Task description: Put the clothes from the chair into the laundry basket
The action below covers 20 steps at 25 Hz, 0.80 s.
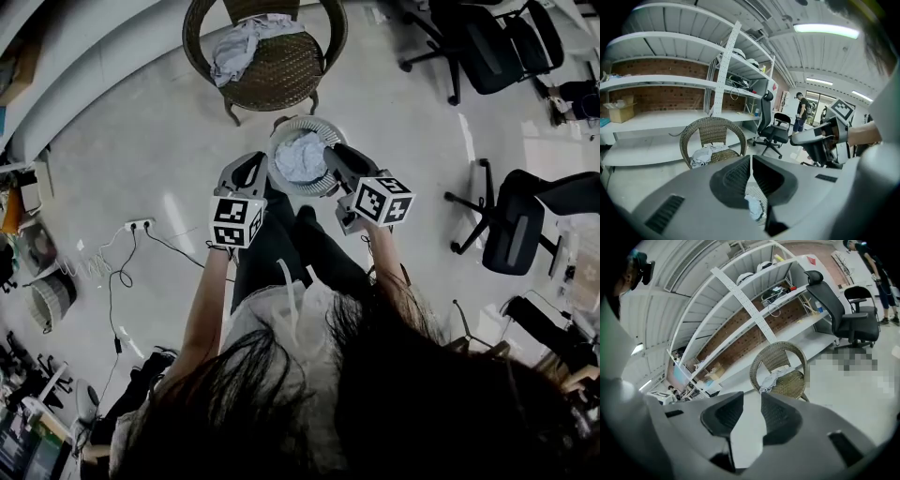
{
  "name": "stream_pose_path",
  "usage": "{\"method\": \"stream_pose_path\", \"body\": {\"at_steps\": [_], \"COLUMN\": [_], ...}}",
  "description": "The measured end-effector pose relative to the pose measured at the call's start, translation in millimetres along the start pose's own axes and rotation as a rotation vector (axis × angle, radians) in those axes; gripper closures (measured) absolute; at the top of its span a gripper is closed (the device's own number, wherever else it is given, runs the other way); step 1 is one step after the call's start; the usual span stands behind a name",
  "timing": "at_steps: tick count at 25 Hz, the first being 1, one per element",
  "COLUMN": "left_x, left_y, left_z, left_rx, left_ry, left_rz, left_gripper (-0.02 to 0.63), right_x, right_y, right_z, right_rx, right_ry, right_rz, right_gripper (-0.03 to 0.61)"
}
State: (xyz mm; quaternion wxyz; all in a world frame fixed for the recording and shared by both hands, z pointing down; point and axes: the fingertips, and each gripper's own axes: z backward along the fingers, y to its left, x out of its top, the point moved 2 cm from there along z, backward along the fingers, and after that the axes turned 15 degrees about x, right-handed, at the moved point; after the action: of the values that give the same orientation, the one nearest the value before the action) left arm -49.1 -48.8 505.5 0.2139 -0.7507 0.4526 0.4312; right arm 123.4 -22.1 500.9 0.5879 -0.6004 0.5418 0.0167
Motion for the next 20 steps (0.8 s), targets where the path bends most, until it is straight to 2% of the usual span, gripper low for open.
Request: {"method": "stream_pose_path", "body": {"at_steps": [9,20], "left_x": [19,23], "left_y": [-16,-27], "left_z": [57,99], "left_rx": [0.075,0.167], "left_ry": [-0.076,-0.132], "left_rz": [0.066,0.09], "left_gripper": [0.591,0.591], "right_x": [16,19], "right_y": [50,86], "right_z": [31,48], "right_rx": [0.084,0.185], "right_ry": [-0.011,-0.004], "right_rz": [0.109,0.184], "right_gripper": [0.463,0.479]}}
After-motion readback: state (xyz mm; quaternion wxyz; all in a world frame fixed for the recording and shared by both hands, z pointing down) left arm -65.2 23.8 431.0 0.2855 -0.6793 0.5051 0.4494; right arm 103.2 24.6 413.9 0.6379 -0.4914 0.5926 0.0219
